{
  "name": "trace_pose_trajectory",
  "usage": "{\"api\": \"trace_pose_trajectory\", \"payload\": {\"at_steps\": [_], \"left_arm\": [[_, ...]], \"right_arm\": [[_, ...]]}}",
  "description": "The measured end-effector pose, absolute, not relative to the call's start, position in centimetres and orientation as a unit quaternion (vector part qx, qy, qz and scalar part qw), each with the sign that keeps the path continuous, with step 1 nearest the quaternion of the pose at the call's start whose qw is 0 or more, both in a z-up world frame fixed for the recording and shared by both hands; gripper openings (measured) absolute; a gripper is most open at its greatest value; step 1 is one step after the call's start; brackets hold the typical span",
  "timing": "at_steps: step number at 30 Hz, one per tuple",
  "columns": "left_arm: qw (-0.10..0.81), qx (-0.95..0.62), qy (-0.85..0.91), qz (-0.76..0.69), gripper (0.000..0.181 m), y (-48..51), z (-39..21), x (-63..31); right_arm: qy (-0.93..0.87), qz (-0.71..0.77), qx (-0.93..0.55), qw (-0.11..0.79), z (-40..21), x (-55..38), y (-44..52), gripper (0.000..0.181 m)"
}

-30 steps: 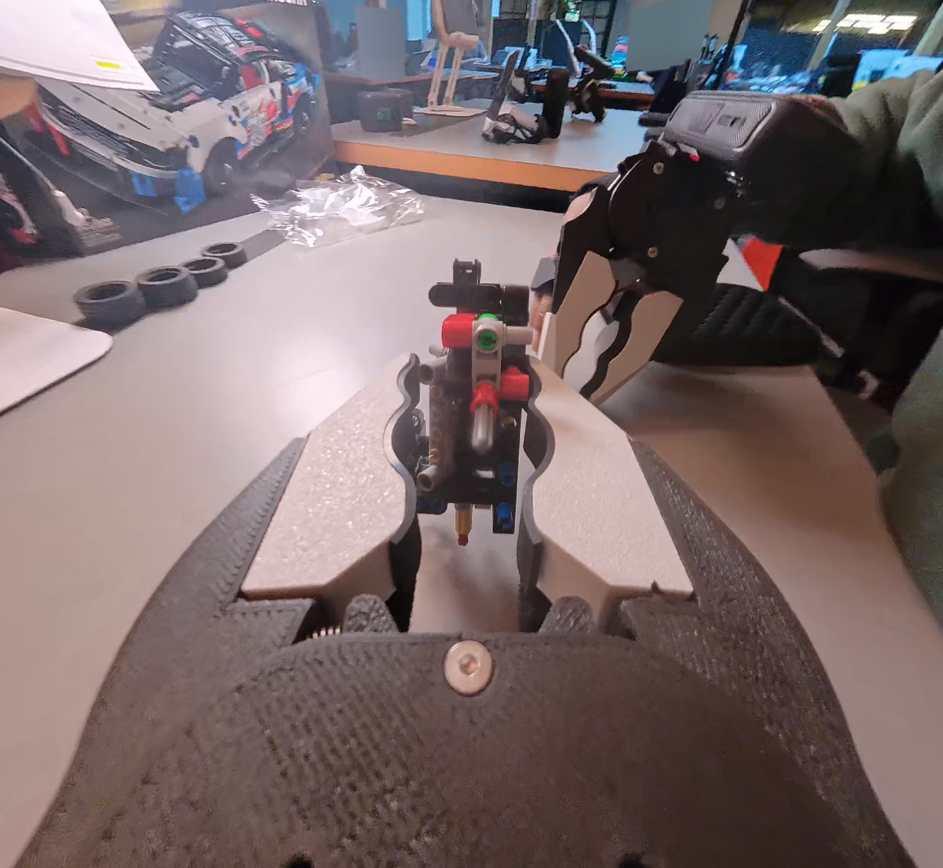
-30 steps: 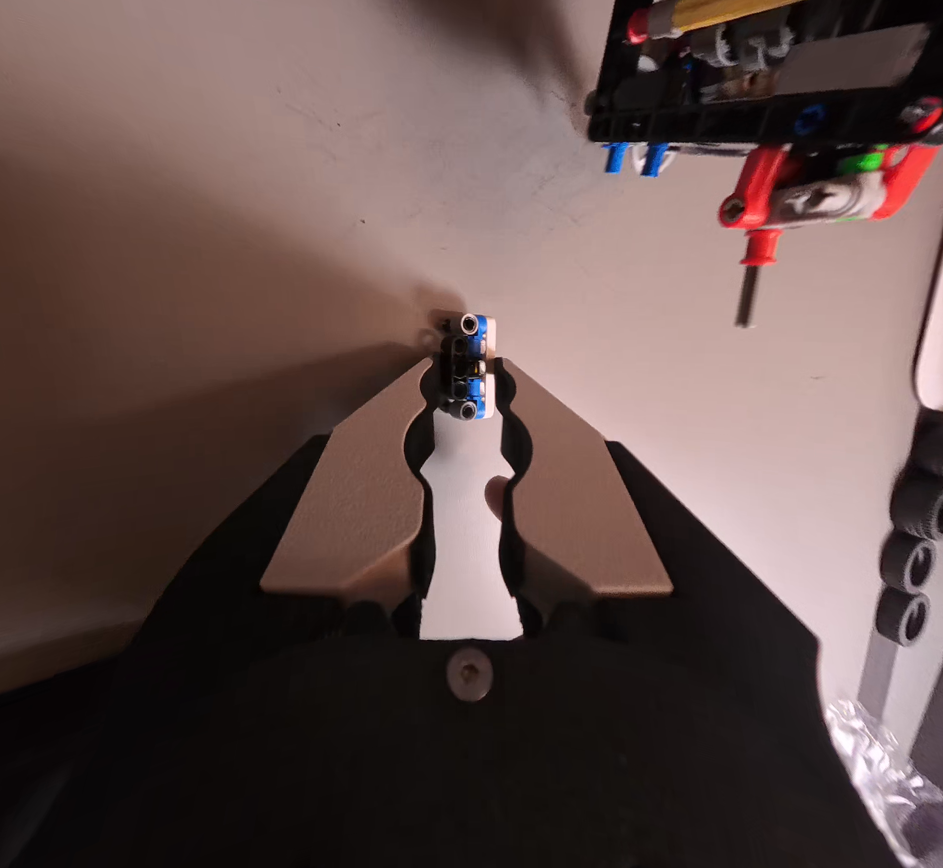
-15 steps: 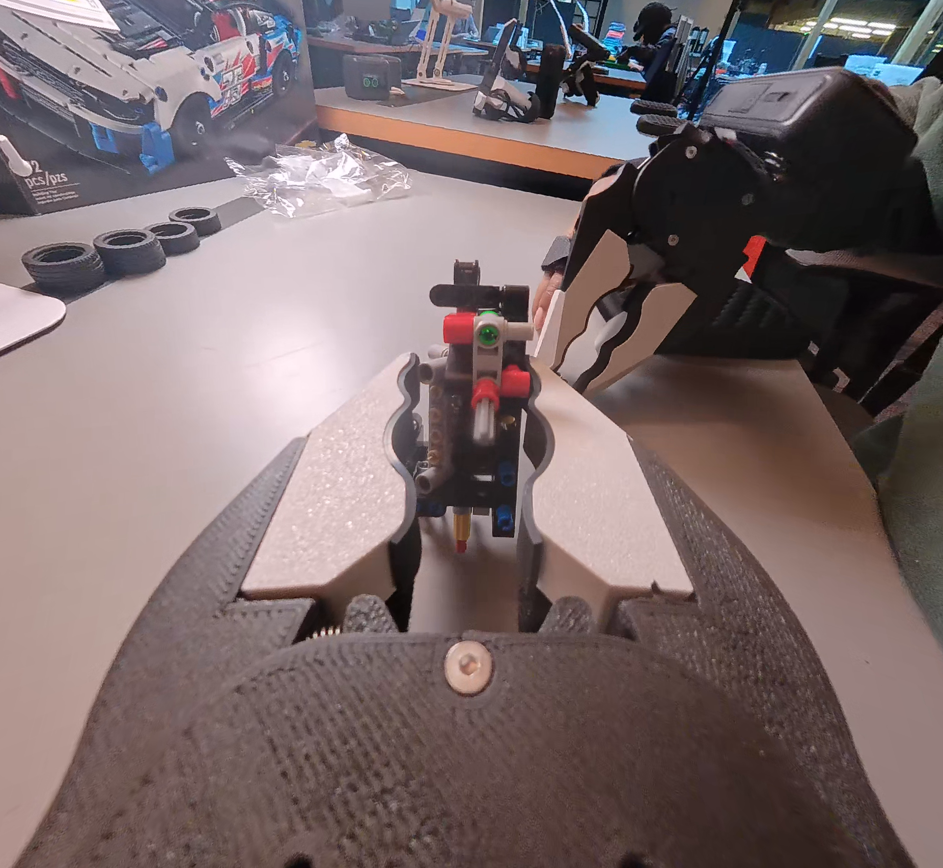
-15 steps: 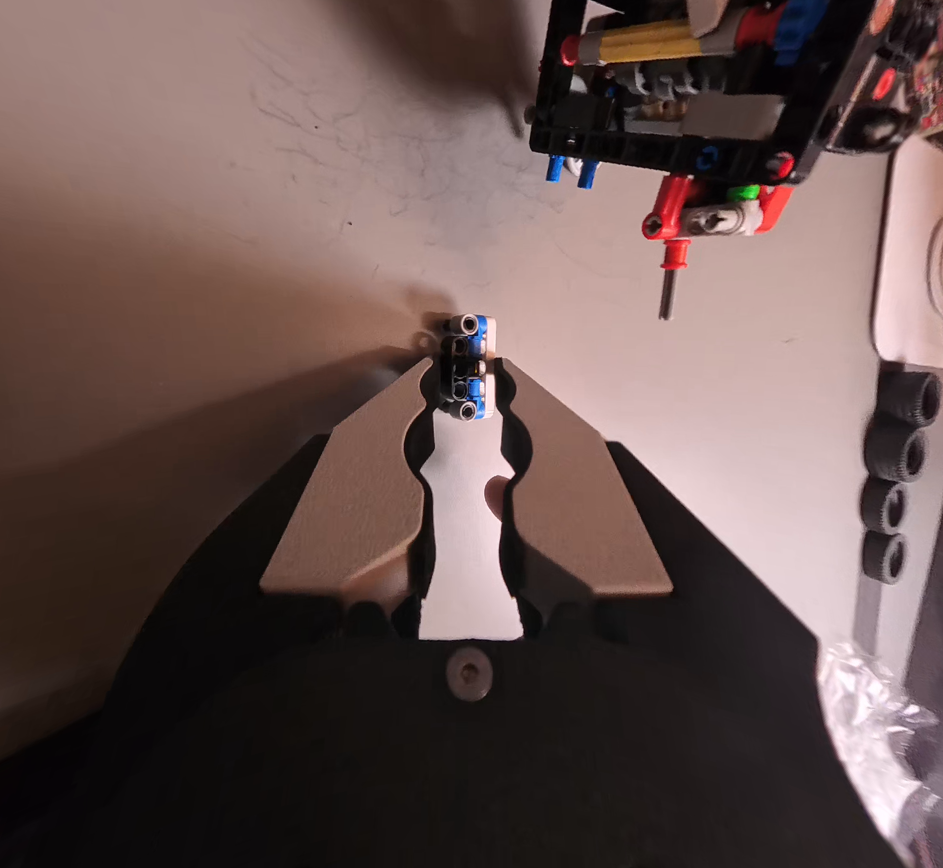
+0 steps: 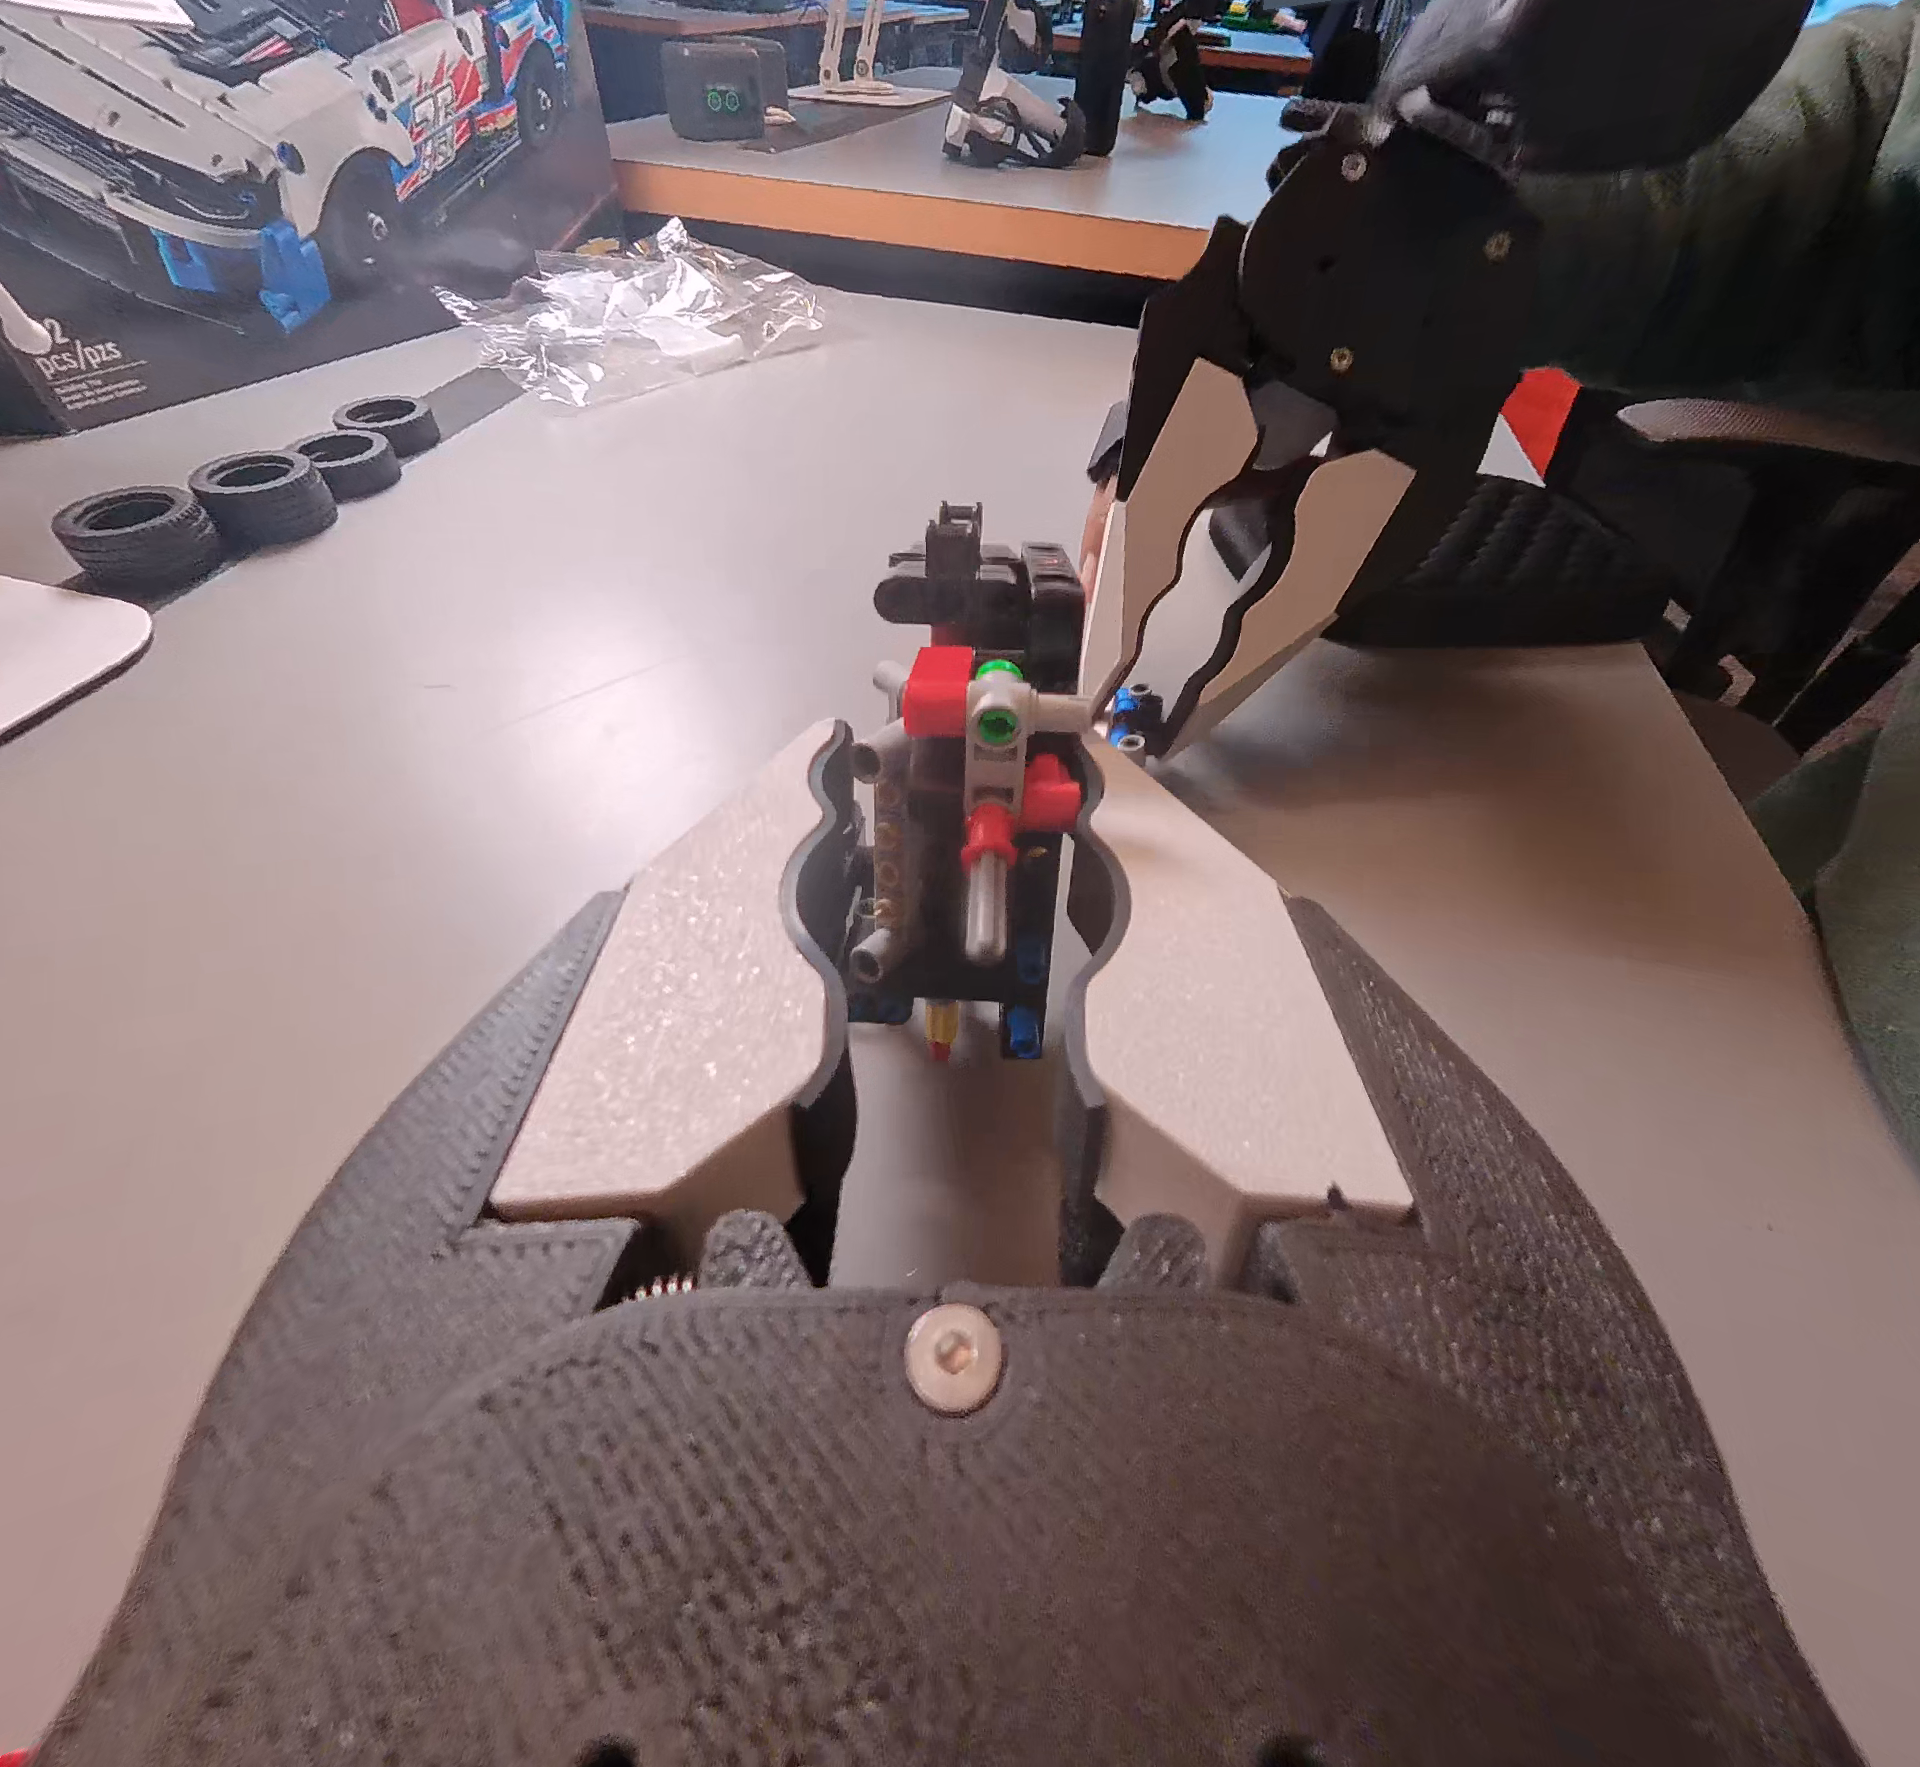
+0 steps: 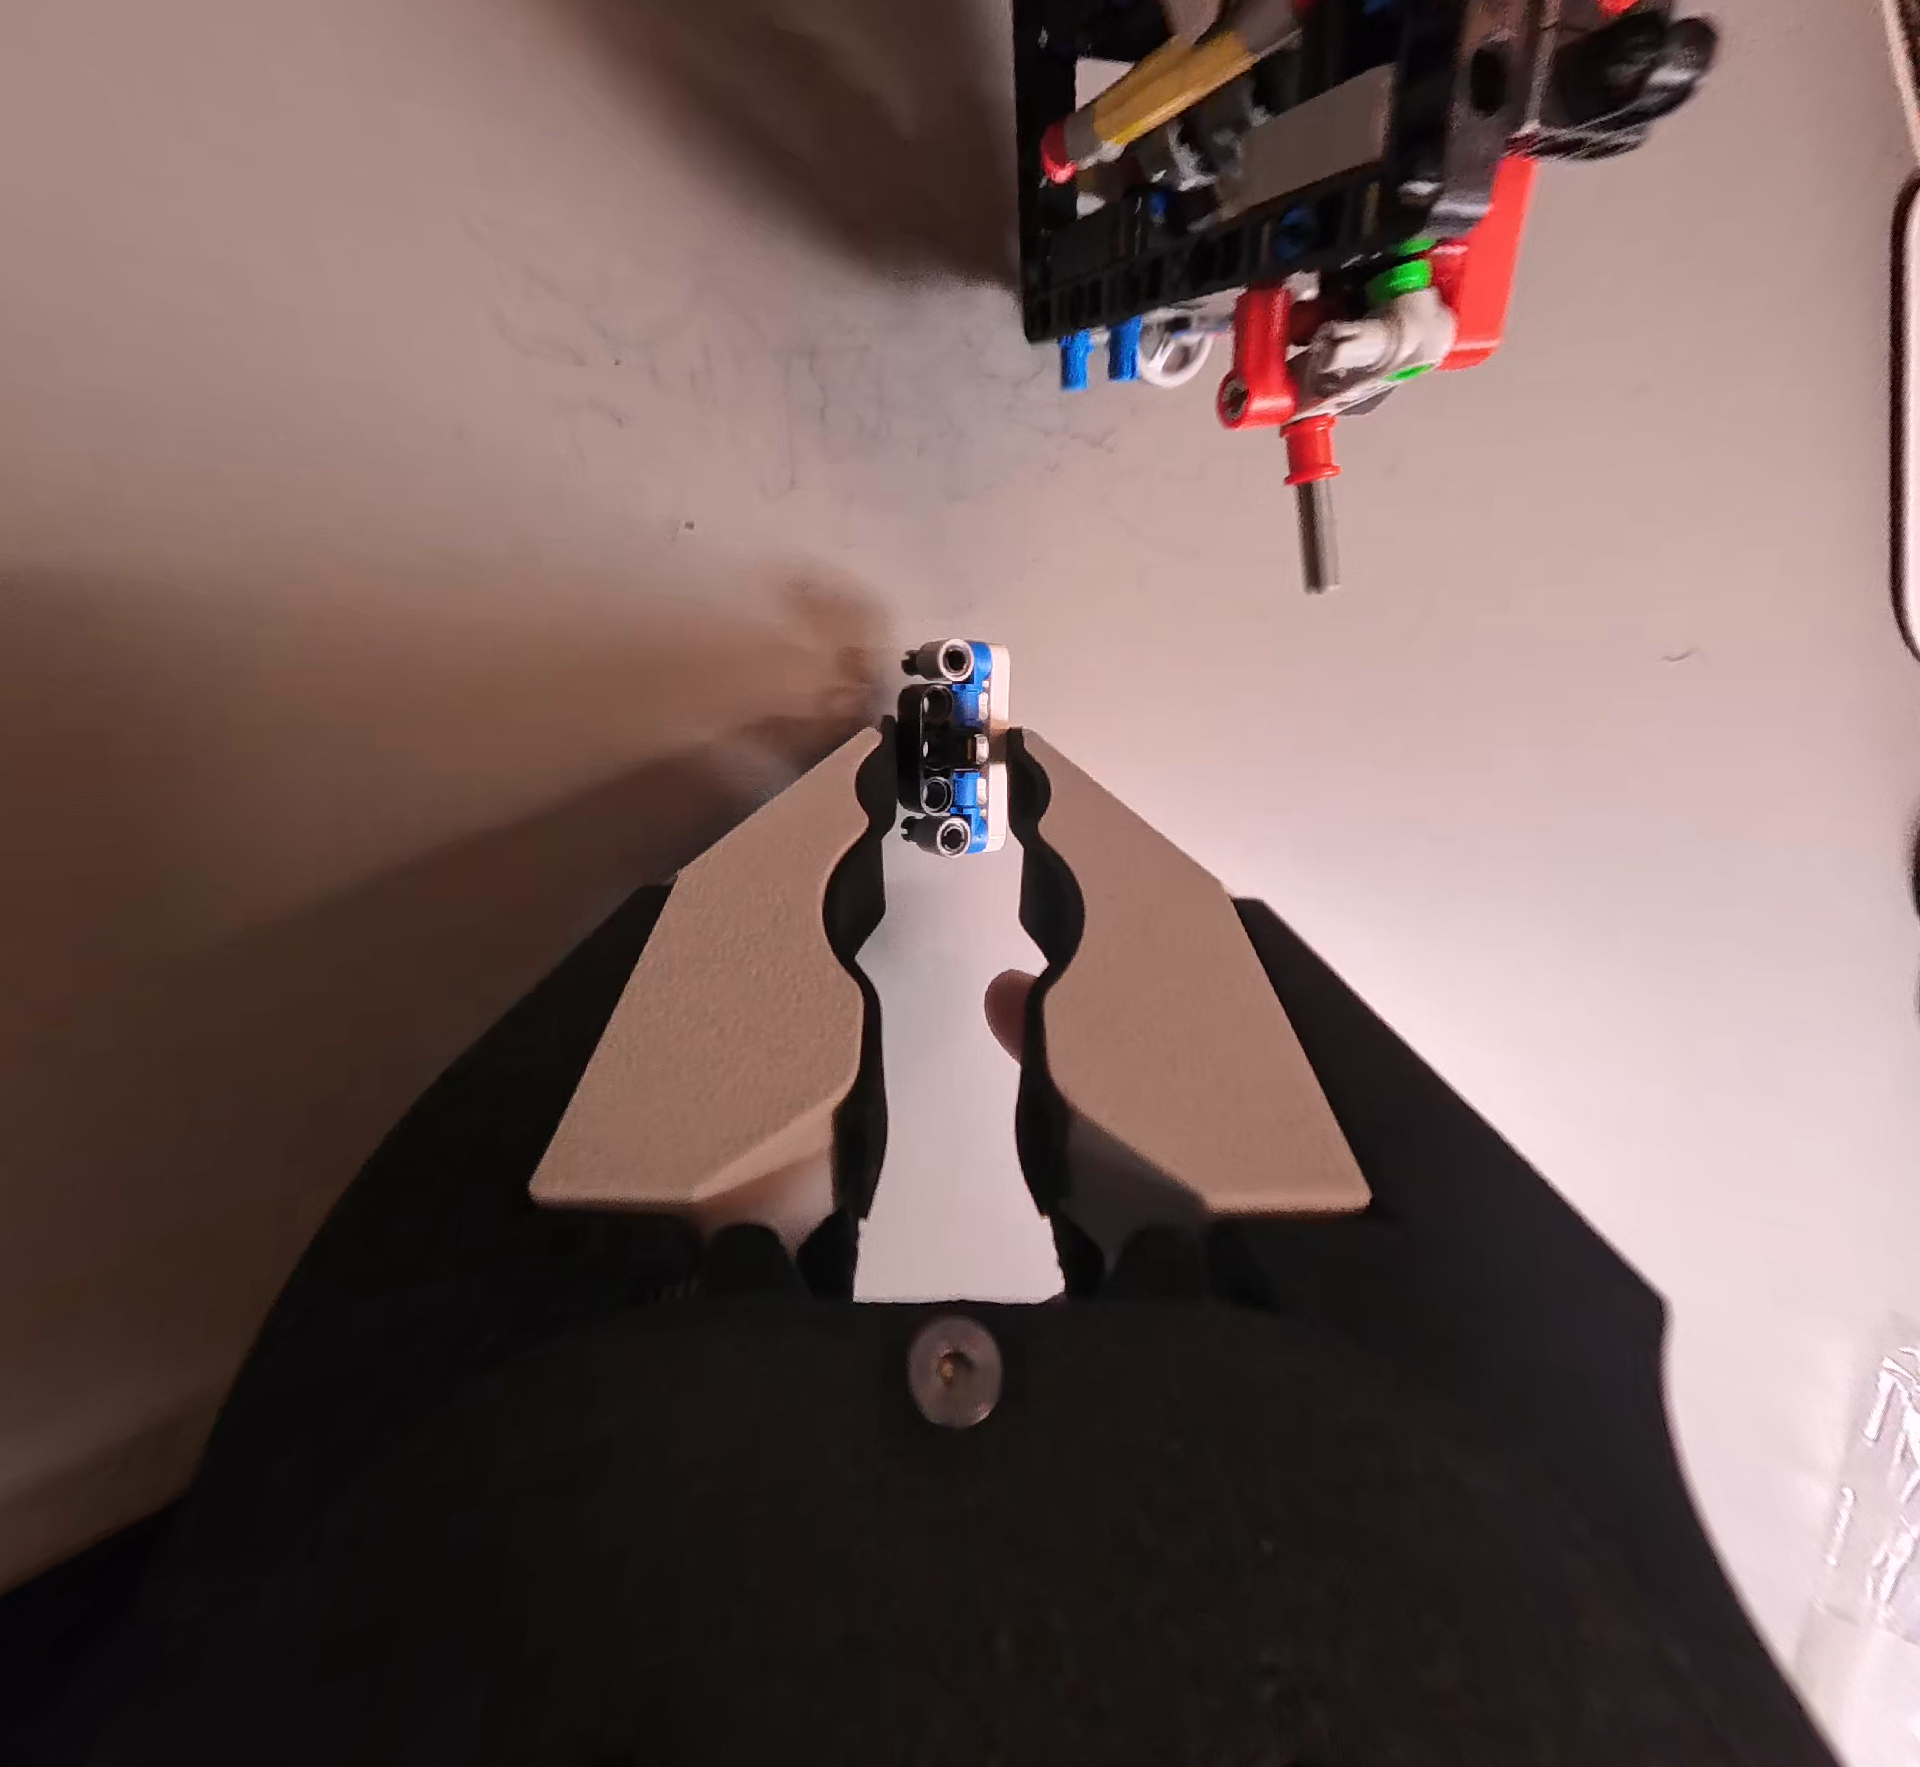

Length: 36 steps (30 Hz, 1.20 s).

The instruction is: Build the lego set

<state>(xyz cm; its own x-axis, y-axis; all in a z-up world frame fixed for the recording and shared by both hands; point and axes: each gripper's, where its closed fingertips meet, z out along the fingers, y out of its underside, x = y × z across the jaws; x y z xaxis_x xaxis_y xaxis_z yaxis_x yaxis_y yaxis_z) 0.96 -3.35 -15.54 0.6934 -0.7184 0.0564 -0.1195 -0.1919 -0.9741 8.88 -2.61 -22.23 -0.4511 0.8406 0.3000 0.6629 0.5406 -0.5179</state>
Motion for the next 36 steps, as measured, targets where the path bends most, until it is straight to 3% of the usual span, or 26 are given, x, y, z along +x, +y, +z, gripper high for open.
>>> {"api": "trace_pose_trajectory", "payload": {"at_steps": [9,16,36], "left_arm": [[0.560,-0.733,0.298,-0.244,0.037,-3.3,-16.0,0.8],[0.564,-0.733,0.304,-0.230,0.037,-3.2,-16.0,0.9],[0.561,-0.740,0.284,-0.240,0.037,-3.0,-16.0,0.6]], "right_arm": [[-0.806,0.272,-0.427,0.307,-15.9,6.9,-3.6,0.019],[-0.802,0.272,-0.397,0.354,-11.1,4.4,-2.9,0.019],[-0.836,0.207,-0.336,0.381,-12.0,0.8,-3.5,0.019]]}}
